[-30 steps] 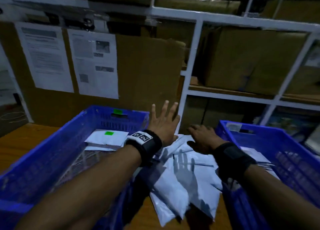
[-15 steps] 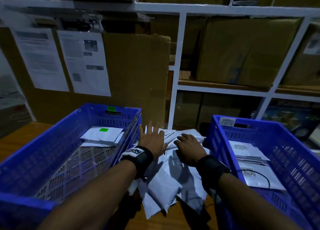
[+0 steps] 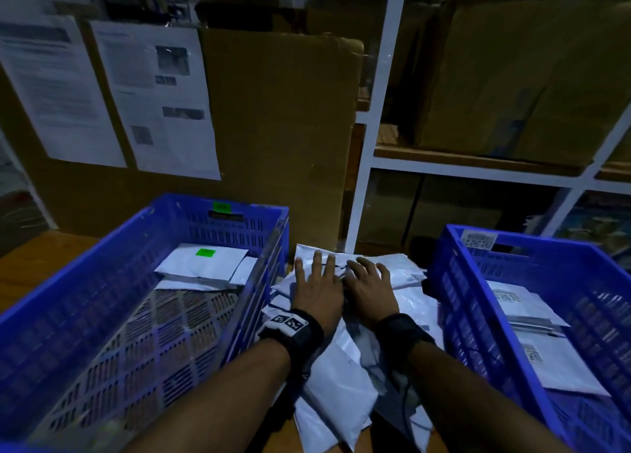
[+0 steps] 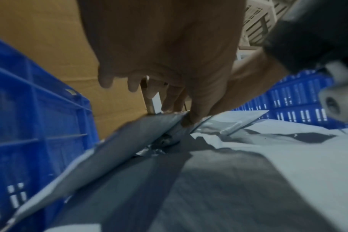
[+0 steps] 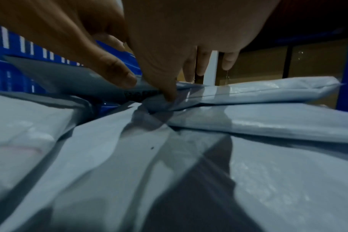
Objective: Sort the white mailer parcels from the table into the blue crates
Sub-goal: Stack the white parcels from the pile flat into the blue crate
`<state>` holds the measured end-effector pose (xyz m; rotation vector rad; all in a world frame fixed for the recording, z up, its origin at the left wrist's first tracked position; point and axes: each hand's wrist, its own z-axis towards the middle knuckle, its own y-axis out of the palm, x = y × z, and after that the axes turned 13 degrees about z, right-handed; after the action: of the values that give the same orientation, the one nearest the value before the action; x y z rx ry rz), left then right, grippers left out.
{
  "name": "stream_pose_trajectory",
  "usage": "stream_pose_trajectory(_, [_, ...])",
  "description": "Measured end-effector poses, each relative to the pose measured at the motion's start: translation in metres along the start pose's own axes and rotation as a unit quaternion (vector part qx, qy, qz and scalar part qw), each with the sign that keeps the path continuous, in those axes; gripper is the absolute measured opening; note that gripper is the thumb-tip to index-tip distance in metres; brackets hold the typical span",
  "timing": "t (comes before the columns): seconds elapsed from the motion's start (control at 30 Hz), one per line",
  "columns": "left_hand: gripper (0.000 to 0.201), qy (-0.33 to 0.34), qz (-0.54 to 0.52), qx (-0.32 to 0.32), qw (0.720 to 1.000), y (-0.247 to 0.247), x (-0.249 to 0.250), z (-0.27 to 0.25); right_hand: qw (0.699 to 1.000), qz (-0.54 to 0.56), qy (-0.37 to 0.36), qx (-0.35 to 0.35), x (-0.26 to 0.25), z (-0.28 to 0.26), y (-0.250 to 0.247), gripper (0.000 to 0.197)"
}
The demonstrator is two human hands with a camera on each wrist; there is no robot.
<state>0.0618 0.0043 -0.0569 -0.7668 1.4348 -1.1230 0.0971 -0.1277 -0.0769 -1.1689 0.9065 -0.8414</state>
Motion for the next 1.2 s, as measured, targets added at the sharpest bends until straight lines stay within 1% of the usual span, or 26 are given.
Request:
stream_pose_trajectory(0.07, [0.048,-0.003,0.005,0.006,1.0,0.0,-0.003,0.007,0.999,-0.007,-0.017,0.032,0.006,0.004,-0.001,0.031])
stream_pose_trajectory(0.13, [0.042,-0.004,0.005,0.02,1.0,-0.004,-0.009,0.012,0.998,-0.019,-0.029,0.06,0.014,0.006,-0.014,0.025])
stream_pose_trajectory(0.23, [0.038,0.006,0.012,0.068,0.998,-0.018,-0.019,0.016,0.994,-0.05,-0.042,0.083,0.025,0.006,-0.042,0.029])
stream_pose_trajectory(0.33, [0.048,0.039,0.039,0.107,0.993,-0.043,-0.029,0.023,0.992,-0.073,-0.074,0.077,0.028,0.003,-0.076,0.03])
stream_pose_trajectory(0.4, [0.045,0.035,0.045,0.141,0.988,-0.063,-0.033,0.027,0.989,-0.088,-0.087,0.082,0.03,0.001,-0.104,0.031])
stream_pose_trajectory(0.5, [0.035,0.01,0.027,0.174,0.984,-0.087,-0.038,0.029,0.985,-0.113,-0.085,0.094,0.038,-0.003,-0.142,0.037])
stream_pose_trajectory(0.57, [0.041,-0.011,0.008,0.193,0.981,-0.1,-0.039,0.029,0.987,-0.101,-0.085,0.093,0.046,-0.01,-0.164,0.041])
stream_pose_trajectory(0.6, [0.046,-0.02,0.0,0.203,0.979,-0.106,-0.037,0.029,0.987,-0.091,-0.088,0.097,0.051,-0.014,-0.174,0.039])
stream_pose_trajectory(0.63, [0.05,-0.027,-0.006,0.214,0.977,-0.112,-0.035,0.028,0.988,-0.076,-0.092,0.102,0.055,-0.017,-0.182,0.032])
stream_pose_trajectory(0.7, [0.059,-0.038,-0.013,0.241,0.97,-0.123,-0.027,0.027,0.986,-0.055,-0.101,0.12,0.068,-0.024,-0.2,0.01])
stream_pose_trajectory(0.73, [0.063,-0.041,-0.017,0.257,0.965,-0.128,-0.023,0.025,0.988,-0.048,-0.095,0.113,0.074,-0.027,-0.207,0.004])
stream_pose_trajectory(0.8, [0.068,-0.044,-0.017,0.293,0.955,-0.137,-0.013,0.022,0.991,-0.042,-0.089,0.088,0.084,-0.037,-0.223,0.011])
stream_pose_trajectory(0.87, [0.07,-0.04,-0.008,0.321,0.946,-0.145,-0.002,0.019,0.99,-0.035,-0.092,0.1,0.094,-0.049,-0.234,0.012])
stream_pose_trajectory(0.93, [0.066,-0.026,0.012,0.348,0.937,-0.153,0.012,0.017,0.983,-0.045,-0.115,0.135,0.104,-0.063,-0.242,0.016])
stream_pose_trajectory(0.97, [0.063,-0.019,0.016,0.362,0.932,-0.156,0.02,0.016,0.981,-0.046,-0.123,0.144,0.108,-0.07,-0.244,0.015])
stream_pose_trajectory(1.0, [0.059,-0.014,0.016,0.382,0.924,-0.161,0.028,0.016,0.979,-0.047,-0.127,0.151,0.114,-0.079,-0.246,0.008])
stream_pose_trajectory(1.03, [0.055,-0.01,0.008,0.402,0.915,-0.165,0.036,0.016,0.976,-0.046,-0.136,0.161,0.12,-0.087,-0.247,0.006])
stream_pose_trajectory(1.1, [0.042,0.005,-0.014,0.44,0.898,-0.173,0.052,0.017,0.974,-0.045,-0.146,0.166,0.136,-0.103,-0.25,0.033])
stream_pose_trajectory(1.13, [0.034,0.018,-0.02,0.452,0.892,-0.176,0.06,0.018,0.972,-0.044,-0.15,0.174,0.143,-0.112,-0.25,0.039])
stream_pose_trajectory(1.17, [0.027,0.034,-0.015,0.461,0.887,-0.181,0.071,0.019,0.969,-0.052,-0.154,0.188,0.152,-0.122,-0.251,0.039])
stream_pose_trajectory(1.2, [0.021,0.048,-0.004,0.467,0.883,-0.183,0.079,0.02,0.967,-0.057,-0.151,0.198,0.158,-0.131,-0.25,0.035])
